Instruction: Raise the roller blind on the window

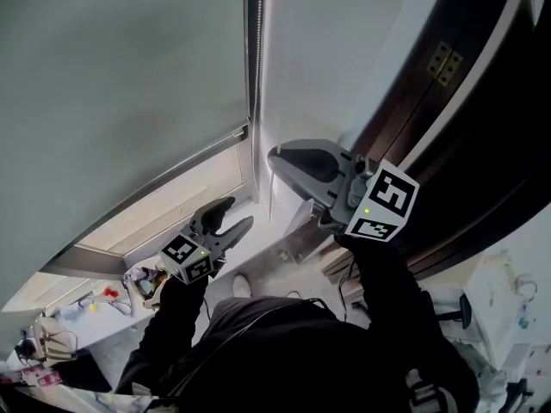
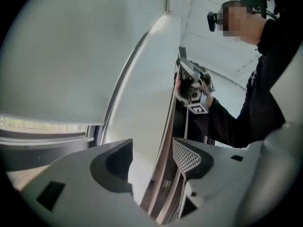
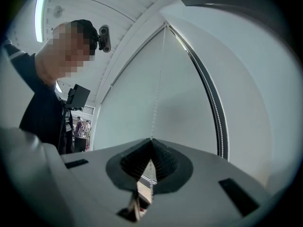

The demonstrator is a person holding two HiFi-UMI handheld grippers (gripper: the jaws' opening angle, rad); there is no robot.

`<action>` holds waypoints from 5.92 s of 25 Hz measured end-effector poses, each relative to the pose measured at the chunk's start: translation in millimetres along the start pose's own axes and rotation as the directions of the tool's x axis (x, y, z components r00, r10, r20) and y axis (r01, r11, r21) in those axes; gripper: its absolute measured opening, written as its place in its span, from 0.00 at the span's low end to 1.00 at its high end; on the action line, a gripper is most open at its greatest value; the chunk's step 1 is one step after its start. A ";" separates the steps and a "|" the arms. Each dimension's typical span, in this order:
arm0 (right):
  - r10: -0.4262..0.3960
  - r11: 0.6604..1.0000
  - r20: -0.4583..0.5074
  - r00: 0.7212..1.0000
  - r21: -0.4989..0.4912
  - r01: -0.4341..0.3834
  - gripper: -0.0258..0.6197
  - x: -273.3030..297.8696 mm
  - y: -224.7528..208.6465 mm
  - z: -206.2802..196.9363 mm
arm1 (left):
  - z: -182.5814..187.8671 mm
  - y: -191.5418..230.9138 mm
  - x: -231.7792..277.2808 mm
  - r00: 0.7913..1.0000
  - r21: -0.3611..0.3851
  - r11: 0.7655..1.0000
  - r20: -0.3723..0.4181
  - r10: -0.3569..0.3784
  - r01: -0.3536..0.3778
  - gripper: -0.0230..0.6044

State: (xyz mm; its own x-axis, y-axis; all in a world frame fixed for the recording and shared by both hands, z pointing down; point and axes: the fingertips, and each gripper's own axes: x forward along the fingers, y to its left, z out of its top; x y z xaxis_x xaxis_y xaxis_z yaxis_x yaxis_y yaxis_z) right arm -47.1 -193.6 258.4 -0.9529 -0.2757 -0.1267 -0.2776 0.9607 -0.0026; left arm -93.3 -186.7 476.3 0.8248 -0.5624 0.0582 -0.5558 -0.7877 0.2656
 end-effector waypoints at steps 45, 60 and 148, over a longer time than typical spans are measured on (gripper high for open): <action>0.101 0.985 -0.344 0.933 0.164 -0.046 0.05 -26.1 50.6 -298.0 | 127.4 -61.0 26.2 0.981 0.207 0.960 0.015 -0.195 0.188 0.31; 0.145 0.973 -0.328 0.933 0.220 -0.073 0.22 -36.5 49.3 -287.1 | 130.6 -53.9 21.0 0.977 0.148 0.971 0.071 -0.201 0.189 0.05; 0.100 0.989 -0.303 0.948 0.133 -0.062 0.05 -21.0 50.1 -280.9 | 142.0 -65.0 19.8 0.968 0.212 0.964 0.157 -0.197 0.162 0.57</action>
State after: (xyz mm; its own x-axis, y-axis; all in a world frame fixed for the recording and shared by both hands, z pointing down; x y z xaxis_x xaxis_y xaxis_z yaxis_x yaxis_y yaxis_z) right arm -75.4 -148.9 539.5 -0.9679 -0.1747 0.1804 -0.1990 0.9718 -0.1268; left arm -55.6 -182.3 323.6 0.8913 -0.4288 -0.1472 -0.4245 -0.9034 0.0614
